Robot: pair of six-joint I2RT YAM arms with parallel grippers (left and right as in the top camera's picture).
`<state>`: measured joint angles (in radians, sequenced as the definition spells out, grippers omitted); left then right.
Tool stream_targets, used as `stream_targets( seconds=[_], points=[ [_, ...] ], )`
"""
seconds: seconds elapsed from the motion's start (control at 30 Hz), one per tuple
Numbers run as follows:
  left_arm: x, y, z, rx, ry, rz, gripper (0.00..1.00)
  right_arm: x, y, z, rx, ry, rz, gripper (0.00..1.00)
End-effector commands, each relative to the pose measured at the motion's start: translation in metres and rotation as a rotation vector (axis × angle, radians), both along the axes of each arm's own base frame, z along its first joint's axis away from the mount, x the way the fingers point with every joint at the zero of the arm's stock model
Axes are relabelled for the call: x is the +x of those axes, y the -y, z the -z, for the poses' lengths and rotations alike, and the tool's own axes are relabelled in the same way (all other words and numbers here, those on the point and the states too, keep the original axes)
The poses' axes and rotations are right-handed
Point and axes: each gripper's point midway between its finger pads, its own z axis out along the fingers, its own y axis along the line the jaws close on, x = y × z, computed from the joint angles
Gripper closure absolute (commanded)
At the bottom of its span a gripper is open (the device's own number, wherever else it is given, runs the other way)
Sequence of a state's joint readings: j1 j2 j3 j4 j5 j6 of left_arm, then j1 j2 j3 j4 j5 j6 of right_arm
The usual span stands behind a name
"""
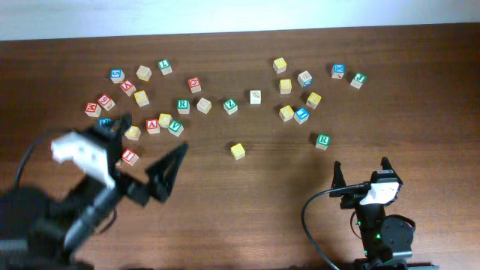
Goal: Spell out RSS
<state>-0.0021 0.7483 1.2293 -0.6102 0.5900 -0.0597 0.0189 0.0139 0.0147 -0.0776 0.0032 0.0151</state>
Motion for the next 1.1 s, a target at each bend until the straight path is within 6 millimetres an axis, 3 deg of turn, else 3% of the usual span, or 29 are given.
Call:
stream_targets(
  seconds=[0.0,0.13,0.27,0.4,0.53,0.67,0.77,0.87,0.97,1.07],
  points=[
    [0.017,0.003,0.0,0.013,-0.06,0.031,0.01,0.0,0.003,0.003,-0.005,-0.003,0.015,0.02],
    [0.046,-0.005,0.037,0.031,-0.354,-0.026,0.01,0.0,0.003,0.003,-0.005,-0.003,0.015,0.02],
    [0.062,-0.022,0.092,0.219,-0.732,-0.116,0.01,0.0,0.003,0.003,-0.004,-0.003,0.015,0.02],
    [0.076,0.002,0.123,0.203,-0.96,0.004,0.01,0.0,0.003,0.003,-0.005,-0.003,0.015,0.02],
    [0.094,0.013,0.151,0.2,-1.049,0.044,0.01,0.0,0.003,0.003,-0.005,-0.003,0.015,0.02],
    [0.096,0.03,0.179,0.248,-1.146,0.082,0.01,0.0,0.003,0.003,-0.004,-0.003,0.015,0.02],
    [0.094,0.03,0.21,0.335,-1.276,-0.053,0.01,0.0,0.003,0.003,-0.004,-0.003,0.015,0.02],
    [0.096,0.027,0.228,0.418,-1.316,-0.178,0.01,0.0,0.003,0.003,-0.005,-0.003,0.015,0.02],
    [0.112,0.014,0.24,0.494,-1.275,-0.363,0.01,0.0,0.003,0.003,-0.004,-0.003,0.015,0.02],
    [0.147,-0.004,0.241,0.558,-1.134,-0.507,0.01,0.0,0.003,0.003,-0.004,-0.003,0.015,0.02]
  ],
)
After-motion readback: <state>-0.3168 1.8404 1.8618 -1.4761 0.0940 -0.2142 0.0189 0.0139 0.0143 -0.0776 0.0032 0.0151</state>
